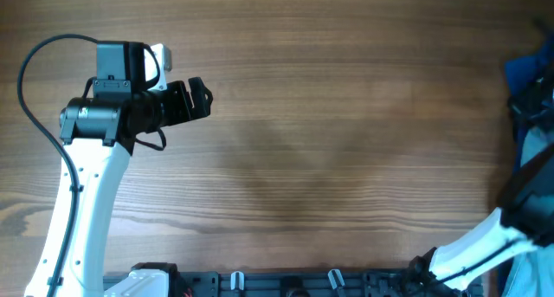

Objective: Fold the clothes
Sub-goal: 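Grasp the light-blue denim shorts with the right gripper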

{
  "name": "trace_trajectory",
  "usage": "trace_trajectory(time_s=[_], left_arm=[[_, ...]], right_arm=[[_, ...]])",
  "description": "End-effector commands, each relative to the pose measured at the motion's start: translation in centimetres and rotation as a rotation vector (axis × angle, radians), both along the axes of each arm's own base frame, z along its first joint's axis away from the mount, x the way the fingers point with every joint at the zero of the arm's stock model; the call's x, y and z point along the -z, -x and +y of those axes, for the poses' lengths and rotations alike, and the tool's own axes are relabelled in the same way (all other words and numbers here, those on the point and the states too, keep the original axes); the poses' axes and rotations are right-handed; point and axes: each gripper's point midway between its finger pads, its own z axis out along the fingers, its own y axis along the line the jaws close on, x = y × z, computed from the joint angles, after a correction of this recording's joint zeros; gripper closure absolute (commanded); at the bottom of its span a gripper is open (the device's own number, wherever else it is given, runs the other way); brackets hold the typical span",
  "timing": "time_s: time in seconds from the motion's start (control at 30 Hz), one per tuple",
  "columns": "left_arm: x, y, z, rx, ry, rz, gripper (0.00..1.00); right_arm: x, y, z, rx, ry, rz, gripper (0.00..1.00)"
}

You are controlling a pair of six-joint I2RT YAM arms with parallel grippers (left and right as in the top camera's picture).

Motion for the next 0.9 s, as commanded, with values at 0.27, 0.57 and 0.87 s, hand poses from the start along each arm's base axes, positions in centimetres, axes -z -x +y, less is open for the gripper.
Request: trace_trajectory(time_s=[0.27,0.57,0.87], left_arm=[[-1.3,0.4,0.9,-0.01,-0.055,-0.036,0.0],[-1.2,0.6,0.9,-0.01,-0.056,-0.026,0.0],[-1.4,0.3,0.8,-0.011,-0.055,-0.04,0.0]], right_arm=[[-10.7,-3.5,3.2,-0.09,0.222,-0.231,0.45],[0.6,-1.5,-3.1,-0.016,0.169,0.02,0.12],[3.9,2.0,-6.3,0.081,0.172,0.143,0.33]])
